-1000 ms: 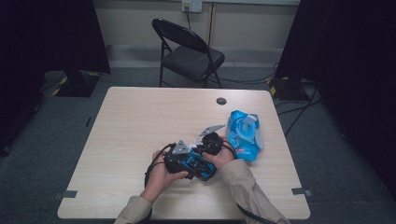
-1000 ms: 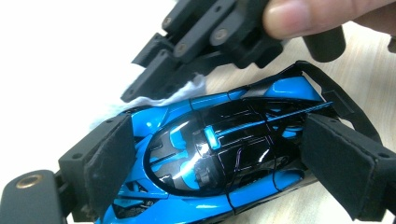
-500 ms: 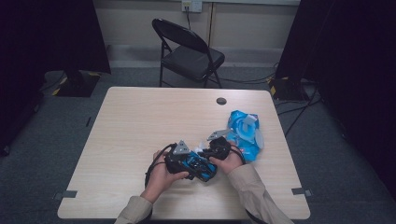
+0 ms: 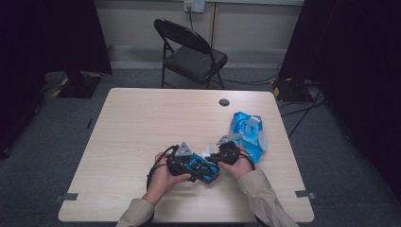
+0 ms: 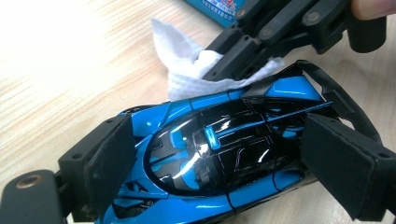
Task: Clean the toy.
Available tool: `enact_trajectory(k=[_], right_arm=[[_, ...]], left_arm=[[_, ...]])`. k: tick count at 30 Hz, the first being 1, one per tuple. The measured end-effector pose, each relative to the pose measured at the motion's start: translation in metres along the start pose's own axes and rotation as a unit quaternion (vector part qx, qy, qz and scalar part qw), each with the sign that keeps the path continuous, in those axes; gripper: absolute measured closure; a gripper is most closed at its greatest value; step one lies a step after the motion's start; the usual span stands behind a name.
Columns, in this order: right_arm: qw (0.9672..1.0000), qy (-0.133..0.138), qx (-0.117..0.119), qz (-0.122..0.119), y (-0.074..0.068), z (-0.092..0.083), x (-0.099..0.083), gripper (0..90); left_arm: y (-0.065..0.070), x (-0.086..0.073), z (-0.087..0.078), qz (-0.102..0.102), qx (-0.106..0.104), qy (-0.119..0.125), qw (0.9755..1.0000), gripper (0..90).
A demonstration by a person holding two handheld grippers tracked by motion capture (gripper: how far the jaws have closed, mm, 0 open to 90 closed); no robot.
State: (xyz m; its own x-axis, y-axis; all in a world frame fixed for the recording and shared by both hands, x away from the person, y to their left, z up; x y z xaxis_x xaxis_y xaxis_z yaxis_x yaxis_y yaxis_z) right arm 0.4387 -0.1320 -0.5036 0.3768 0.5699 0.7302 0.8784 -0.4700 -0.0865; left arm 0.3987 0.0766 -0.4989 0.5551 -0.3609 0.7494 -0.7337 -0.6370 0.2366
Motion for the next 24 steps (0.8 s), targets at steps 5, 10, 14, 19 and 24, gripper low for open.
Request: enact_trajectory(k=[5,10,14,19,24], right_arm=[[1.0,0.0,0.001,-0.001,-0.001,-0.006,-0.005,81.2],[1.0,0.005,-0.006,-0.004,-0.002,-0.01,-0.01,81.2],[0.9999,0.009,-0.005,0.003,-0.002,-0.016,-0.017,81.0],[0.9999,0.009,-0.009,0.001,-0.003,-0.022,-0.023,80.9],[0.9999,0.003,-0.015,0.0,-0.005,-0.026,-0.025,80.9]], left_arm=[[0.001,0.0,0.0,-0.001,0.0,-0.002,1.0,10.1],[0.001,0.001,0.0,-0.001,0.001,-0.004,1.0,10.1],[0.001,0.001,0.0,-0.002,0.0,-0.004,1.0,10.1],[0.001,0.001,0.0,0.0,0.001,-0.006,1.0,10.1],[0.001,0.001,0.0,-0.002,0.001,-0.007,1.0,10.1]])
Point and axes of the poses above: each handheld gripper's, and its own axes: z roughly forward along the jaws, x roughly out of its top, y roughly to its right, the point moved 1 cm from there along z, roughly forward along the jaws, and after that the axes turned 10 degrees about -z, right-handed, at the moved point
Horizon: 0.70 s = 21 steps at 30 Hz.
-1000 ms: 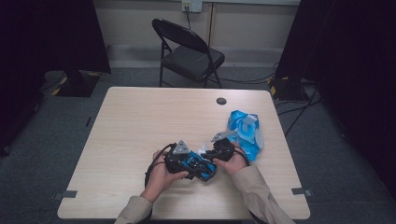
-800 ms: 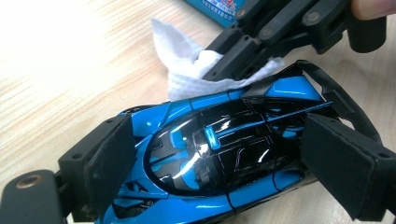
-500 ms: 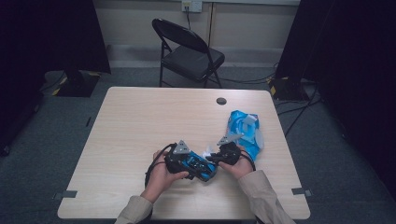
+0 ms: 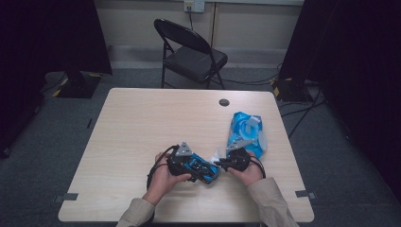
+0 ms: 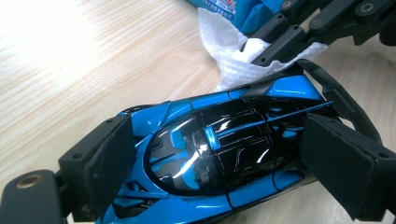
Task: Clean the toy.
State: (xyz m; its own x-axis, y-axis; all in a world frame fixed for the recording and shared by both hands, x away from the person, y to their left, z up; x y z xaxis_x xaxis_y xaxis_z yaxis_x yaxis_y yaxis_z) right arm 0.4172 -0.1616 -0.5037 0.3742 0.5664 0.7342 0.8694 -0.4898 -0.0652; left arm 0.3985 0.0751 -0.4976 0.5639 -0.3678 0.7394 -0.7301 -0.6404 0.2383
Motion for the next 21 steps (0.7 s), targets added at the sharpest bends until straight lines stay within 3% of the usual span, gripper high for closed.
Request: enact_trajectory(k=[6,11,14,18,21], right_arm=[[0.9999,-0.008,-0.009,0.001,-0.002,-0.009,-0.002,79.8],[0.9993,0.032,-0.017,0.012,-0.003,-0.026,0.007,80.0],[0.9983,0.056,-0.014,0.007,-0.006,-0.032,0.015,79.7],[0.9985,0.052,-0.014,-0.007,-0.012,-0.029,0.021,79.7],[0.9986,0.047,-0.013,-0.017,-0.016,-0.025,0.026,79.4]], left_arm=[[0.0,0.0,0.0,-0.001,0.001,0.001,1.0,10.1],[0.0,0.0,0.0,0.001,0.001,0.001,1.0,10.1],[0.001,0.001,0.0,-0.001,0.001,-0.002,1.0,10.2],[0.002,0.005,-0.001,0.008,0.005,-0.014,0.9999,10.2],[0.006,0.009,-0.005,0.015,-0.017,-0.006,0.9997,18.8]])
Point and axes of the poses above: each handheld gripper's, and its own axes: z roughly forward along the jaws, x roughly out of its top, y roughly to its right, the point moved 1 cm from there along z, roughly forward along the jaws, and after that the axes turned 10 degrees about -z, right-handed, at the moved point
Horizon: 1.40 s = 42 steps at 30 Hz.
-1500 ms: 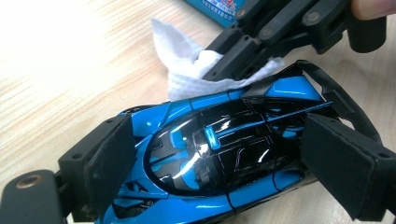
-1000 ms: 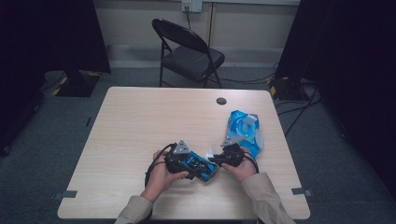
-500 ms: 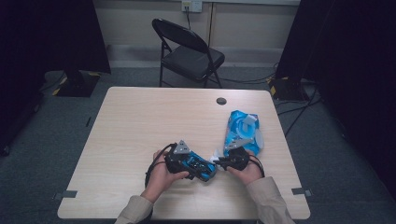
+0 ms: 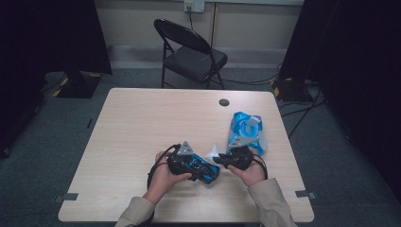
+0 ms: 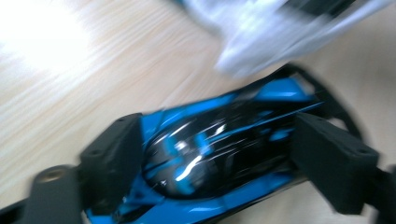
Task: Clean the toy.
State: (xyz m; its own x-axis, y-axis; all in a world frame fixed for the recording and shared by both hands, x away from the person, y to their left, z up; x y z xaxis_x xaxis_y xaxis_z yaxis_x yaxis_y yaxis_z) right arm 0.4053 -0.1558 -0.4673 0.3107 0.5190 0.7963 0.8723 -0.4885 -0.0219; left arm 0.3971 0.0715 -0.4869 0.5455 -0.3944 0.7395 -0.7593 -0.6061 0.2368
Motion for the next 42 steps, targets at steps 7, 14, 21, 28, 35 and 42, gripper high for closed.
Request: enact_trajectory(k=[7,14,21,28,35,42], right_arm=[[0.9999,0.01,0.005,-0.006,-0.005,0.004,0.009,79.2],[0.9993,0.014,0.028,-0.021,-0.023,0.02,0.025,79.1],[0.9973,0.005,0.053,-0.05,-0.045,0.045,0.042,78.2],[0.9954,0.0,0.069,-0.067,-0.06,0.067,0.057,77.7],[0.9921,-0.016,0.089,-0.088,-0.078,0.096,0.069,76.0],[0.9889,-0.037,0.097,-0.107,-0.093,0.123,0.077,73.3]], left_arm=[[-0.001,0.002,-0.021,0.015,0.006,-0.004,0.9999,16.8],[-0.019,-0.017,-0.054,-0.004,0.025,0.001,0.9997,16.9],[-0.034,-0.038,-0.087,-0.026,0.034,0.014,0.999,17.5],[-0.043,-0.058,-0.106,-0.034,0.042,0.014,0.9984,18.0],[-0.051,-0.07,-0.124,-0.046,0.045,0.022,0.9977,18.0],[-0.052,-0.075,-0.139,-0.045,0.046,0.037,0.9972,18.5]])
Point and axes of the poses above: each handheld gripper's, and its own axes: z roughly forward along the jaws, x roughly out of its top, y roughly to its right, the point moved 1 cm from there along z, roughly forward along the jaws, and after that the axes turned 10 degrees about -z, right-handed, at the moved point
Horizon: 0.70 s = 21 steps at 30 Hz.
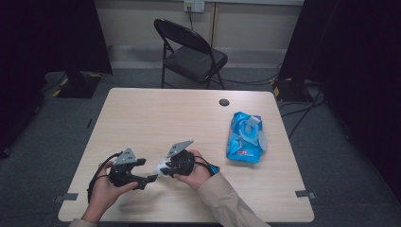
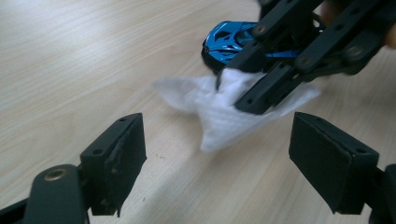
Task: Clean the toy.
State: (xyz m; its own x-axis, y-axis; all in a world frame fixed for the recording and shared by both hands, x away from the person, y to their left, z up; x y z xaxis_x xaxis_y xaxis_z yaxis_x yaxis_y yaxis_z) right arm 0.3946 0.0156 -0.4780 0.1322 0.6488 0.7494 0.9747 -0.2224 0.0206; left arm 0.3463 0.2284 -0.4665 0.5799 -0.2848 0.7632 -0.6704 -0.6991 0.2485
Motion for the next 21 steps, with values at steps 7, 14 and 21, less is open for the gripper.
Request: enact_trajectory(k=[7,14,21], right_arm=[[1.0,0.004,0.0,0.006,-0.002,0.011,0.008,60.8],[0.9996,0.017,-0.019,0.011,0.006,-0.003,0.011,49.0],[0.9961,0.03,-0.074,0.036,0.027,-0.036,-0.005,28.8]], left_arm=[[-0.002,-0.005,-0.01,0.003,0.004,0.0,1.0,18.4],[0.003,-0.006,-0.003,0.012,0.001,-0.012,0.9998,18.9],[0.011,-0.005,0.017,0.028,-0.018,-0.025,0.9991,32.0]])
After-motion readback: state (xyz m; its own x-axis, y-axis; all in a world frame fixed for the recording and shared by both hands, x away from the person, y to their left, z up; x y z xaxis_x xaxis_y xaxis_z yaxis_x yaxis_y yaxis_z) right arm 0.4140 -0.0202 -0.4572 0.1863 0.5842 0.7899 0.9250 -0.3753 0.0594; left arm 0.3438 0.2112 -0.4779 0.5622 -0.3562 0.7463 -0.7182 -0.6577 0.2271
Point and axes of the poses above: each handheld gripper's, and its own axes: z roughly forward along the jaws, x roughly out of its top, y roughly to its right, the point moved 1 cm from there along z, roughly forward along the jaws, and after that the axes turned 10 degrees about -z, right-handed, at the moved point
